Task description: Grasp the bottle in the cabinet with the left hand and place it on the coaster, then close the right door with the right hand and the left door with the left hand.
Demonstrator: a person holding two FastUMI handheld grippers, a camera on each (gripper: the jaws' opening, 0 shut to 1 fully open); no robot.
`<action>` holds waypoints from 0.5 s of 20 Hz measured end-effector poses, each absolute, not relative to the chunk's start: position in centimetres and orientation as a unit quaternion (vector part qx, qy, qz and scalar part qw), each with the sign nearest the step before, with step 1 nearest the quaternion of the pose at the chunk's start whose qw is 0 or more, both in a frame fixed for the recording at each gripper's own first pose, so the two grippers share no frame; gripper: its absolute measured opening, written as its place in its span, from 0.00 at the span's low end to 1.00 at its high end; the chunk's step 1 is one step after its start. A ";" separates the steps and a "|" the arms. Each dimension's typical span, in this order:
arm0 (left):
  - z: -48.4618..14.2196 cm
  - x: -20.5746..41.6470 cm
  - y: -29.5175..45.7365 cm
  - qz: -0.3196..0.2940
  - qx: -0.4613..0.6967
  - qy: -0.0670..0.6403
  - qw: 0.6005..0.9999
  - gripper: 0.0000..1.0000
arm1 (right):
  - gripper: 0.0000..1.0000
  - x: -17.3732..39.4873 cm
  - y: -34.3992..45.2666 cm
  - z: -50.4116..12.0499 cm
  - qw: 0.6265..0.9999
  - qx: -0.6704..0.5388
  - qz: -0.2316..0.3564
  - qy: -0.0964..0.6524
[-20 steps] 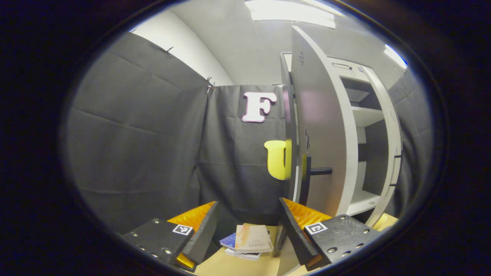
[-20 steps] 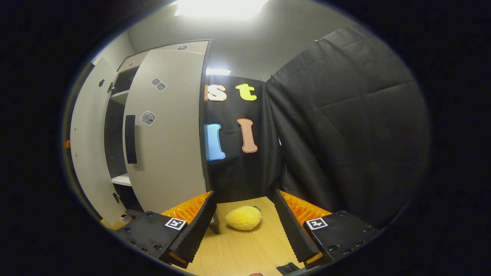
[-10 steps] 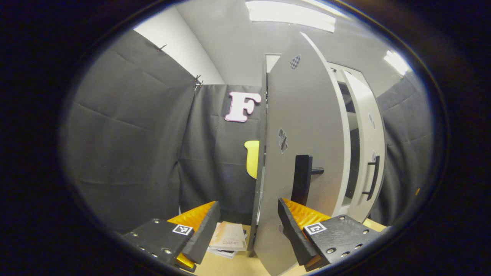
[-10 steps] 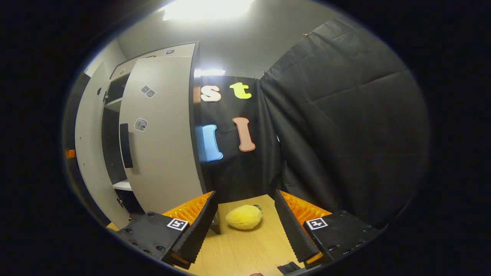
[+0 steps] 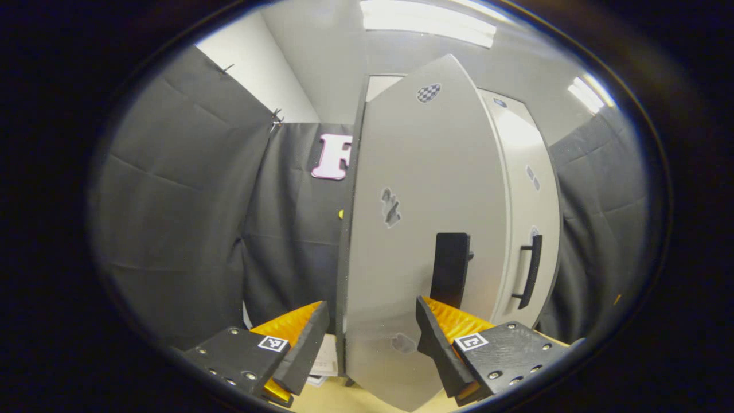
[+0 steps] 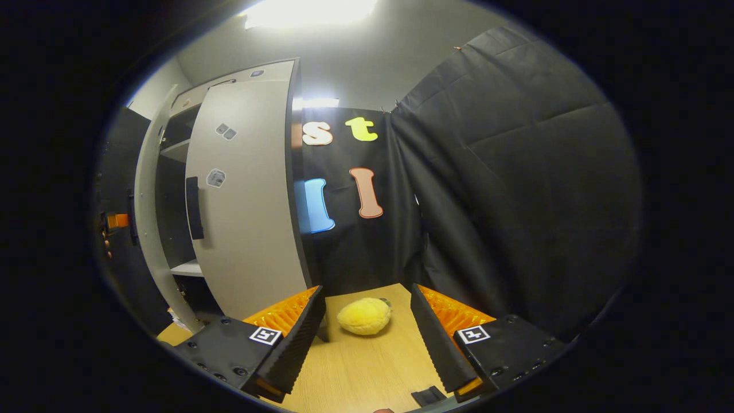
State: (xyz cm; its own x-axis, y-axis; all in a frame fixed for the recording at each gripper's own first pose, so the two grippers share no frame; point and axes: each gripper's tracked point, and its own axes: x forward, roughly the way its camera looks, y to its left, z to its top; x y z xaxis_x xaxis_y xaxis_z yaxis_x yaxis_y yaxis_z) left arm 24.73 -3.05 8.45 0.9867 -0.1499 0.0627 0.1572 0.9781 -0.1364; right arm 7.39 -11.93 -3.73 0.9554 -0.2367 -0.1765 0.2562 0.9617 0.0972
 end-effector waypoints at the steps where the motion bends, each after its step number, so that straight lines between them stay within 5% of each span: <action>1: 8.2 25.3 -4.5 -0.083 -0.071 -0.026 0.994 0.95 | 0.95 7.2 -11.7 -3.9 0.987 0.058 -0.122 0.084; 10: 7.8 25.8 -6.2 -0.074 -0.041 -0.028 0.996 0.95 | 0.95 6.3 -8.4 -4.1 0.991 0.047 -0.090 0.090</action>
State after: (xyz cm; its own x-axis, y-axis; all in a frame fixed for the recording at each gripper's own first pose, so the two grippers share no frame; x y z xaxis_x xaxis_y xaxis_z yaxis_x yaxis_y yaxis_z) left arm 25.75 -6.18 7.82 0.9876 -0.1446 0.0619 0.1492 0.9857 -0.0779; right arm 6.35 -8.39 -4.09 0.9676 -0.1697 -0.1872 0.1867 0.9794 0.0775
